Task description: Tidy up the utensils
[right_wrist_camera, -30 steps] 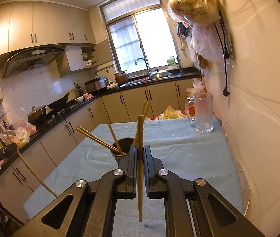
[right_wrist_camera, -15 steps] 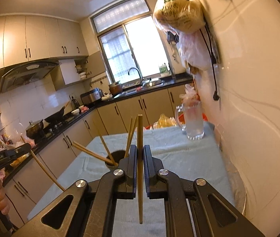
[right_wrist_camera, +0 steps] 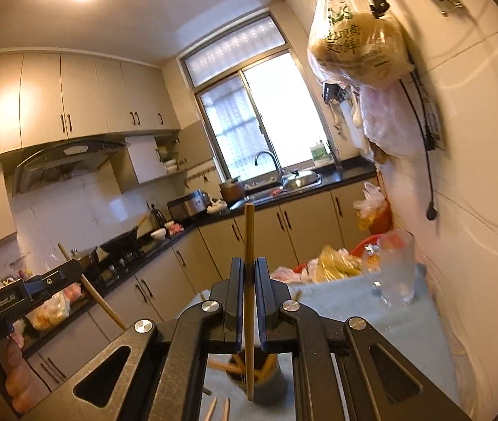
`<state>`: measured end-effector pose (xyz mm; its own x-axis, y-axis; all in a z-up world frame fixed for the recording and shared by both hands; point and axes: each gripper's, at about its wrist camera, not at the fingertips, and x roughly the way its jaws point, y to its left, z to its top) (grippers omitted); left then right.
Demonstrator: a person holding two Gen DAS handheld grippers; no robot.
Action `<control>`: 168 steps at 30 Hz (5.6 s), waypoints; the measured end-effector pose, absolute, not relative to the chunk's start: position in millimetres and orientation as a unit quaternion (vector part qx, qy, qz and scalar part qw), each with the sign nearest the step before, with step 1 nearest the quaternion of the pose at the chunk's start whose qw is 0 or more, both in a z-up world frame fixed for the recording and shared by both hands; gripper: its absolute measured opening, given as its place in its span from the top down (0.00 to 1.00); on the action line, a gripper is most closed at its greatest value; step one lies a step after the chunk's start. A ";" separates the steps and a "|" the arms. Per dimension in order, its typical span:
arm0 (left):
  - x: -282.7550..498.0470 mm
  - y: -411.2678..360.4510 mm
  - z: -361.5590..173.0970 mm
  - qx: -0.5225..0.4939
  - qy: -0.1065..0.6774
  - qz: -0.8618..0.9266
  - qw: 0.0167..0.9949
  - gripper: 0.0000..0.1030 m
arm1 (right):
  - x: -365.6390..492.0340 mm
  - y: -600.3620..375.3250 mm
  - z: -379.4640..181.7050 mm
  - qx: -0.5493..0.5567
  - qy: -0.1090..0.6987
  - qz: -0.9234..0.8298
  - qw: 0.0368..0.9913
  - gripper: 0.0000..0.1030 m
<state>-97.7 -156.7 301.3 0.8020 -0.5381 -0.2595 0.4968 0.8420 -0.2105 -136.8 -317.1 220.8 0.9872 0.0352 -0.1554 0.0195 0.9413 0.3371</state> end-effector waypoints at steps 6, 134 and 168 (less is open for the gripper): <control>-65.7 -203.2 278.6 -0.012 0.154 -0.250 0.956 0.95 | -88.8 -318.1 203.7 0.168 0.090 -0.009 0.982 0.93; -167.5 -89.3 23.6 0.016 0.502 -0.164 0.849 0.86 | -128.5 -240.8 -21.8 0.039 0.512 -0.028 0.858 0.59; -27.6 -149.2 17.7 0.081 0.543 -0.198 0.812 0.76 | -63.1 -245.8 -19.1 0.005 0.553 0.013 0.833 0.62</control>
<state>-27.6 -149.2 17.7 0.3317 -0.2334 -0.9141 0.4091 0.9086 -0.0836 -63.1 -245.8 -19.1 0.3876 0.0267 -0.9214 -0.0160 0.9996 0.0222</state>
